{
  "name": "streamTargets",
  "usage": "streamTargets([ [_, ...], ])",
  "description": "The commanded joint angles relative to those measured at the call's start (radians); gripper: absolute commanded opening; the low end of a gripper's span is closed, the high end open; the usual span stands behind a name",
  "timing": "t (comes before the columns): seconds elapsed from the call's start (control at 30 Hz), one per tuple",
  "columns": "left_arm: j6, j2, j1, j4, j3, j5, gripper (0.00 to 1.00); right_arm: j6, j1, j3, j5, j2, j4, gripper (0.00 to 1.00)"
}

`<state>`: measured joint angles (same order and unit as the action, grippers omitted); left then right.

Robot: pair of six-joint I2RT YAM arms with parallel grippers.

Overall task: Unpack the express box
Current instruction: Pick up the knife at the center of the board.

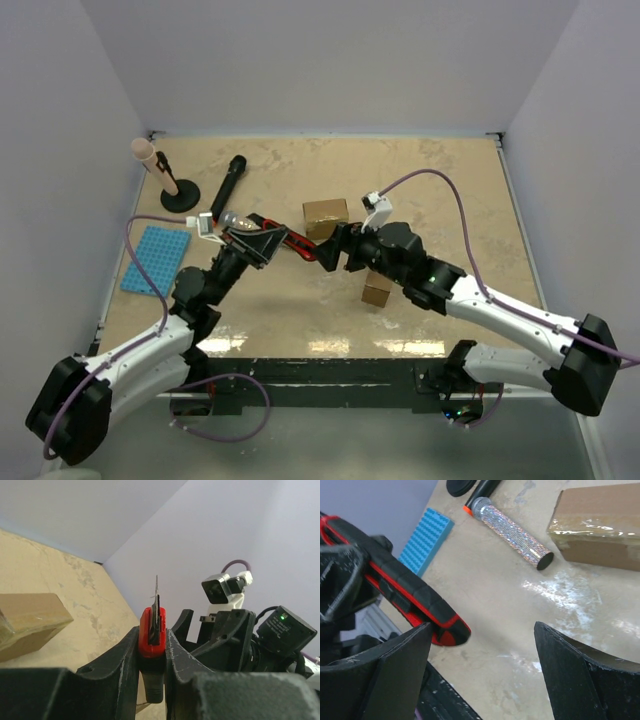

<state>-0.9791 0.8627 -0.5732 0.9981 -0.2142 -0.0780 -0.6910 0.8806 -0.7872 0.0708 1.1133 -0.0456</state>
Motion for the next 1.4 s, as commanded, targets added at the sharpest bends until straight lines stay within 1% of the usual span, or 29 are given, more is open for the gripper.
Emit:
streamTargets([
  [0.0,0.045,0.024,0.048,-0.062,-0.091,-0.069,0.00,0.137,-0.002,-0.027,0.025,-0.052,0.070,0.88],
  [0.1,0.057,0.059,0.070,-0.133,-0.139,-0.095,0.00,0.194,-0.002,-0.040,-0.038,-0.089,0.056,0.88],
  [0.17,0.060,0.074,0.073,-0.113,-0.157,-0.140,0.00,0.203,0.000,-0.050,-0.069,-0.099,0.050,0.88],
  [0.23,0.037,0.094,0.073,-0.040,-0.159,-0.199,0.00,0.212,0.000,-0.056,-0.117,-0.116,-0.005,0.88],
  [0.33,0.001,0.113,0.073,0.026,-0.165,-0.258,0.00,0.216,-0.002,-0.076,-0.189,-0.113,-0.055,0.88],
  [0.47,-0.033,0.125,0.075,0.082,-0.169,-0.321,0.00,0.231,-0.002,-0.135,-0.195,-0.083,-0.040,0.89],
  [0.6,-0.058,0.128,0.076,0.132,-0.169,-0.388,0.00,0.248,-0.008,-0.149,-0.210,-0.076,-0.031,0.89],
  [0.7,-0.102,0.140,0.085,0.230,-0.149,-0.410,0.00,0.251,-0.014,-0.150,-0.246,-0.078,-0.031,0.89],
  [0.73,-0.134,0.147,0.090,0.291,-0.136,-0.420,0.00,0.252,-0.014,-0.147,-0.264,-0.078,-0.039,0.88],
  [0.77,-0.153,0.160,0.093,0.331,-0.126,-0.419,0.00,0.252,-0.017,-0.146,-0.270,-0.076,-0.037,0.88],
  [0.8,-0.194,0.171,0.096,0.421,-0.114,-0.401,0.00,0.251,-0.017,-0.144,-0.272,-0.079,-0.042,0.88],
  [0.87,-0.233,0.194,0.098,0.514,-0.070,-0.356,0.00,0.226,-0.025,-0.113,-0.287,-0.104,-0.077,0.88],
  [0.9,-0.268,0.203,0.098,0.596,-0.054,-0.301,0.00,0.210,-0.029,-0.100,-0.292,-0.113,-0.130,0.88],
  [0.97,-0.291,0.235,0.098,0.655,-0.037,-0.273,0.00,0.139,-0.037,-0.049,-0.327,-0.135,-0.201,0.88],
  [1.0,-0.303,0.246,0.098,0.684,-0.039,-0.263,0.00,0.111,-0.037,-0.034,-0.336,-0.139,-0.280,0.88],
  [1.03,-0.305,0.254,0.098,0.694,-0.039,-0.253,0.00,0.052,-0.037,0.001,-0.345,-0.141,-0.328,0.88],
  [1.1,-0.303,0.259,0.096,0.718,-0.028,-0.198,0.00,-0.007,-0.037,0.032,-0.365,-0.132,-0.452,0.88],
  [1.13,-0.302,0.256,0.098,0.723,-0.021,-0.183,0.00,-0.051,-0.038,0.048,-0.365,-0.127,-0.479,0.88],
  [1.23,-0.279,0.231,0.096,0.711,-0.031,-0.148,0.00,-0.079,-0.037,0.055,-0.362,-0.095,-0.520,0.86],
  [1.37,-0.265,0.210,0.096,0.686,-0.051,-0.146,0.00,-0.068,-0.037,0.034,-0.371,-0.052,-0.493,0.83],
])
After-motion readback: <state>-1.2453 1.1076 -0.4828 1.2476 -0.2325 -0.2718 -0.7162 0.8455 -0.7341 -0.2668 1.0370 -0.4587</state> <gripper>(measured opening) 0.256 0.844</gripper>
